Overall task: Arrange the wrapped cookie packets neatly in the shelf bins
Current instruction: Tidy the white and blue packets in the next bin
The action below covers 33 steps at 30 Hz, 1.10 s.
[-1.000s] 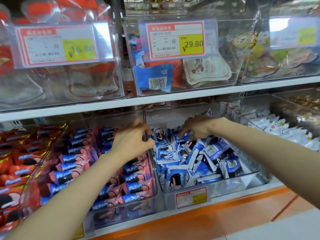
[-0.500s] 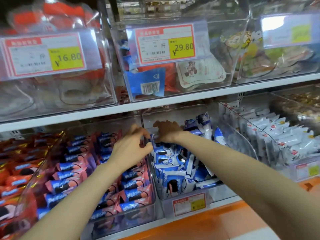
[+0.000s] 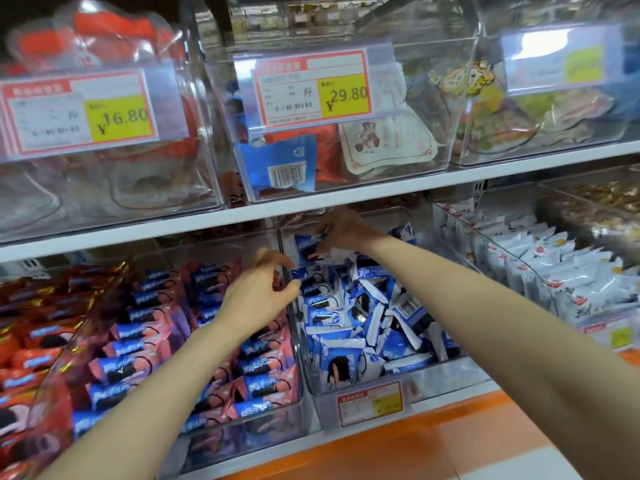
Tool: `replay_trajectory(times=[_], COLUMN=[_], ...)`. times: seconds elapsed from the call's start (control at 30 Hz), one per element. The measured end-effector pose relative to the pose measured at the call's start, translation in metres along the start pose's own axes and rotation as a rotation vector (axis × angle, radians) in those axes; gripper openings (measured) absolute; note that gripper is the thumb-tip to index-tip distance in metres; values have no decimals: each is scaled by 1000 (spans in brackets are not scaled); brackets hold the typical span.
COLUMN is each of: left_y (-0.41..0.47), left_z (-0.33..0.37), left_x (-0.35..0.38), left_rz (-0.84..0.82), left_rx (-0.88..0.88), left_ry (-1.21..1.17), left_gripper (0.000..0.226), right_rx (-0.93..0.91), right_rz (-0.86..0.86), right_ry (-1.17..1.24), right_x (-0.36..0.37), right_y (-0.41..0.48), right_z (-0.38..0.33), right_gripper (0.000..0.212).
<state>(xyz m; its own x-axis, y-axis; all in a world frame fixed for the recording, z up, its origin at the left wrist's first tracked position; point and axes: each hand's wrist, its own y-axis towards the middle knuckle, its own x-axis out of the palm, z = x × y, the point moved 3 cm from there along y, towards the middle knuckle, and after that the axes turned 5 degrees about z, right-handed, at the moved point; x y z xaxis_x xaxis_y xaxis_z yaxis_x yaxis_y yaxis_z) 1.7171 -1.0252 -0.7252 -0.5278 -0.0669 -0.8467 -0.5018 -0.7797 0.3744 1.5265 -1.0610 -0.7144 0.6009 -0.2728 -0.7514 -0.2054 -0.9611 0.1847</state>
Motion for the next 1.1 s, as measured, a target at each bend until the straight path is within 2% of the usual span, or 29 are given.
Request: replay_trajectory(times=[0.1,0.17,0.2,0.33,0.43,0.5,0.6,0.8,0.93,1.1], left_y=[0,-2,-2,17,55,77,90,90,90,91], left_z=[-1,0,0,6,25,35,31,24,22,27], left_x=[0,0,-1,-4,17,42,75,93,95,90], left_rz=[-6,-4,6,-7,-337,-563,-725,-839,-898,-861], left_rx=[12,29,43,163,137,118,92,-28,-73,-48], left_ry=[1,23,45,195,244,404,619,617,607,512], left_gripper=[26,25,25,25,22,29,37,47,46,48], right_rx=[6,44,53,12,17,25,29,9,11,-1], right_rz=[-171,-279,-281,-12,107,226,307,311,301,288], right_ry=[-281,-350,-345,-207,-173,-165,-14,89,125,79], right_x=[26,39,39,2,-26,-38,-51,-59,-59,-64], right_y=[3,3,3,-6,-22,-30,-41,-51,-53,-55], right_z=[-3,4,7,7,12,21,37,66,71,66], right_gripper=[34,34,33,33,36,38,31,30,29,30])
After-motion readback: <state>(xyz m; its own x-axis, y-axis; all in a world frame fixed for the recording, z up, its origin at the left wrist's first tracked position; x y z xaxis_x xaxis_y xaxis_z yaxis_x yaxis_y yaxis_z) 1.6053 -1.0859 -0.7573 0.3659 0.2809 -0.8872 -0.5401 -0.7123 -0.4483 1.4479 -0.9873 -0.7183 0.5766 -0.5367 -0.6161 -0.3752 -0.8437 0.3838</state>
